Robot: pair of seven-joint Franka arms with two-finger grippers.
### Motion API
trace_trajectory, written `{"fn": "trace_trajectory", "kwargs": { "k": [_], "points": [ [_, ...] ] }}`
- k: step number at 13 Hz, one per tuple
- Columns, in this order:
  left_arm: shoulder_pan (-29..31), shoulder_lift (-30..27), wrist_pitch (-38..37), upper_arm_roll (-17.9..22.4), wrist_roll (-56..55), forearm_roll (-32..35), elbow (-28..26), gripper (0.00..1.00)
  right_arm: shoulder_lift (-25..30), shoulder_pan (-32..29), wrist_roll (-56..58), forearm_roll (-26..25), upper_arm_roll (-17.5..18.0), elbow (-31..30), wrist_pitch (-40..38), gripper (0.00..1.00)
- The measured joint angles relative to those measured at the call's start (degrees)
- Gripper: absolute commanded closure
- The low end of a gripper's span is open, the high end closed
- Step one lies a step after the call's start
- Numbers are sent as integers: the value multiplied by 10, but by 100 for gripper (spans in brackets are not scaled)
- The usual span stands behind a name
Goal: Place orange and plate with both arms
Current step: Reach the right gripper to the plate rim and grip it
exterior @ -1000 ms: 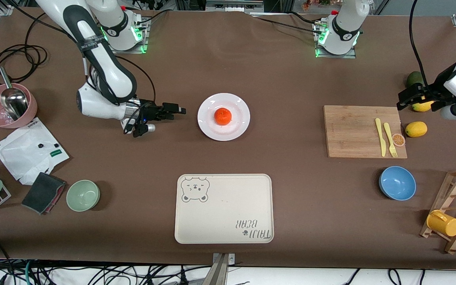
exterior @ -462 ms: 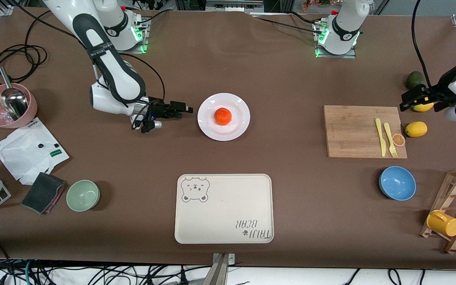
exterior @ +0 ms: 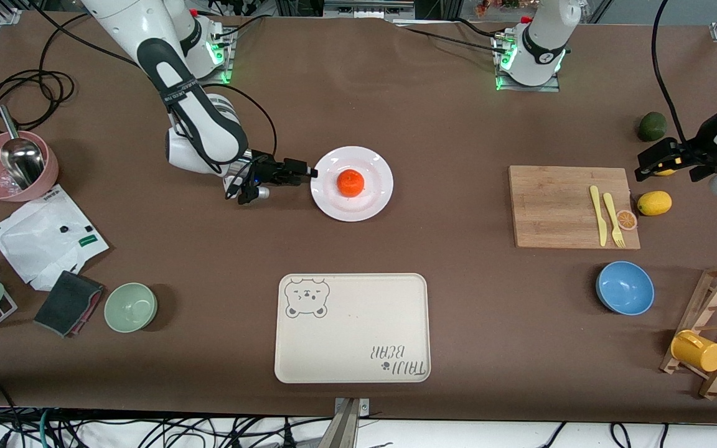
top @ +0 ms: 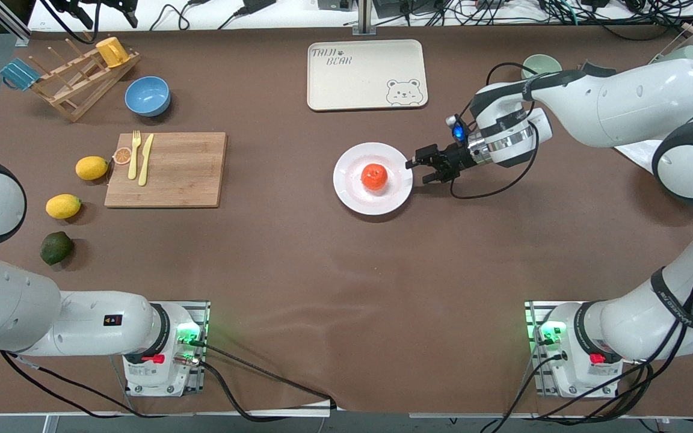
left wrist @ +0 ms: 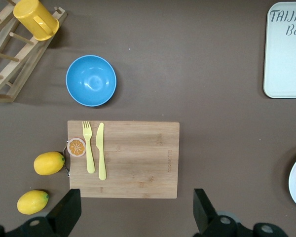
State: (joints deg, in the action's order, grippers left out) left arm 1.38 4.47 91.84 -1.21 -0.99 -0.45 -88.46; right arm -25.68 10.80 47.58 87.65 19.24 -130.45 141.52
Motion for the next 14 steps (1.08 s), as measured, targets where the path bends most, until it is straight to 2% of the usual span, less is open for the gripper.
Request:
{"fn": "trace_trajectory", "kwargs": {
  "k": [6,8,12,14],
  "points": [
    [6,2,0,3,0,0,0,0,-11,21,28,53,1,8,9,25],
    [6,2,0,3,0,0,0,0,-11,21,31,53,1,8,9,34],
    [6,2,0,3,0,0,0,0,-23,21,57,55,1,9,9,40],
    [6,2,0,3,0,0,0,0,-28,21,60,55,1,11,10,49]
  ]
}}
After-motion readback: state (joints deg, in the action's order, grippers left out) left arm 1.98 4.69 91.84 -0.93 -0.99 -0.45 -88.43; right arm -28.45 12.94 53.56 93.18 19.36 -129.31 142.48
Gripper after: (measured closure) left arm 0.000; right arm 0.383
